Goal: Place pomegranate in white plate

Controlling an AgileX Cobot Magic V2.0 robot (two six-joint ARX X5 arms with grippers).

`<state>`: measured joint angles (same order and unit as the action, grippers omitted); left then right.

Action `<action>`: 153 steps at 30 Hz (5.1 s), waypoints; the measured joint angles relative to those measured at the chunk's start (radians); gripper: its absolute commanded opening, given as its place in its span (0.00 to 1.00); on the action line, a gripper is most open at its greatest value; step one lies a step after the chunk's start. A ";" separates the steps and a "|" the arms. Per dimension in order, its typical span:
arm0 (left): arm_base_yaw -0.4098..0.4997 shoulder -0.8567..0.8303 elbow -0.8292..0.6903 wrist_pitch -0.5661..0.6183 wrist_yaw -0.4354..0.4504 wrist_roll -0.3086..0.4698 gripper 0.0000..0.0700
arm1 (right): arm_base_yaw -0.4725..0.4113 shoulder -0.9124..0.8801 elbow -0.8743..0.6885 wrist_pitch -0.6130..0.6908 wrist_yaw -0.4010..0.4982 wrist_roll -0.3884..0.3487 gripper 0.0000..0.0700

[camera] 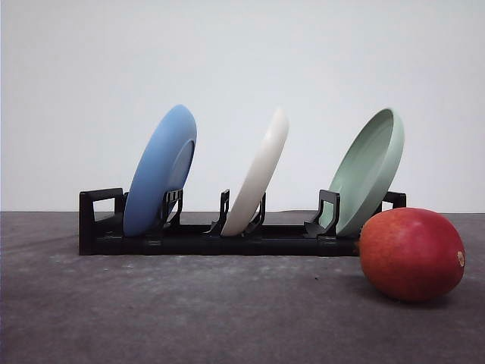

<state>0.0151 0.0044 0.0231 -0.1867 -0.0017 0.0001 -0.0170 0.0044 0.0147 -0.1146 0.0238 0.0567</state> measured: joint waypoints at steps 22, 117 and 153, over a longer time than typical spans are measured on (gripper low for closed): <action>0.000 0.004 0.102 0.246 0.000 -0.576 0.02 | 0.000 0.000 0.147 0.044 -0.066 0.299 0.00; -0.792 1.728 1.134 0.287 -0.131 0.033 0.08 | 0.346 0.455 0.713 -0.475 -0.232 -0.084 0.48; -0.815 1.338 1.135 -0.104 0.095 -0.329 0.01 | 0.346 0.455 0.713 -0.465 -0.230 -0.084 0.48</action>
<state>-0.7996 1.3427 1.1584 -0.2906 0.0932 -0.3290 0.3286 0.4591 0.7273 -0.5793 -0.2066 -0.0273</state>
